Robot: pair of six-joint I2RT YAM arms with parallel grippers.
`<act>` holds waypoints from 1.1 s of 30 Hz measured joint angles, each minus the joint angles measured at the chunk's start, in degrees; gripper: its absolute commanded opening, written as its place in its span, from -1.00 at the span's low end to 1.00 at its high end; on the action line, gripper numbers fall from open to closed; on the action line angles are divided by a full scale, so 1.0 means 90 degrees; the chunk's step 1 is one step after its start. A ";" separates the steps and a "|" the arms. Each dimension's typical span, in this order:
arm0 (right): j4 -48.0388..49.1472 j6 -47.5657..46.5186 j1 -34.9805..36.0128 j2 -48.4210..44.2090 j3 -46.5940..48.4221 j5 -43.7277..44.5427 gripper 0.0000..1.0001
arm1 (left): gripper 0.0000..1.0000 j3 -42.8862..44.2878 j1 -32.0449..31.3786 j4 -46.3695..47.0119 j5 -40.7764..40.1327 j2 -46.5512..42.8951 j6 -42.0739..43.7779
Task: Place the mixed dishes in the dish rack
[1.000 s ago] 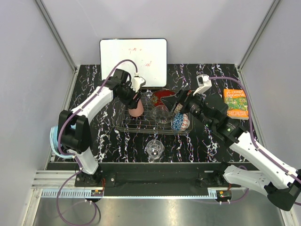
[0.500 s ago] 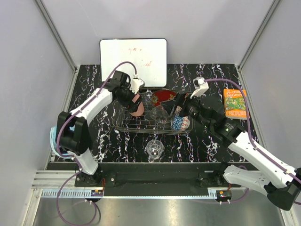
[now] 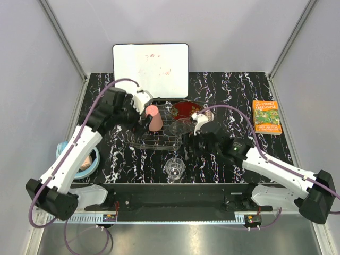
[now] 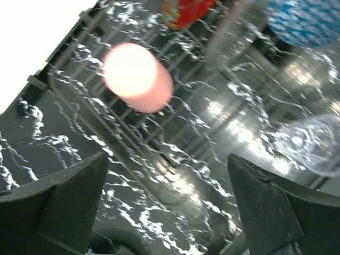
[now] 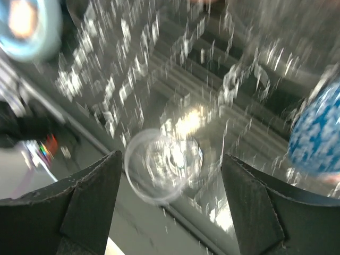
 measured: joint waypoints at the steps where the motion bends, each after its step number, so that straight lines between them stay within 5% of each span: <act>1: -0.0078 0.0015 0.0092 0.0000 -0.0109 -0.0010 0.66 | 0.98 -0.0189 -0.0112 -0.0051 0.0002 -0.0199 -0.0017; 10: -0.0408 0.0211 0.0792 -0.0192 -0.0427 0.0369 0.74 | 0.98 -0.1562 -0.1192 -0.0619 0.0036 -0.0733 -0.0148; 20: -0.0610 0.0316 0.0792 -0.2123 0.0117 0.1501 0.75 | 0.98 -0.1705 -0.2926 -0.0056 0.0039 0.0085 -0.0563; 33: -0.0668 0.0614 0.0792 -0.2550 0.0160 0.1812 0.71 | 0.98 -0.1972 -0.3266 0.0789 -0.0010 0.0996 -0.1001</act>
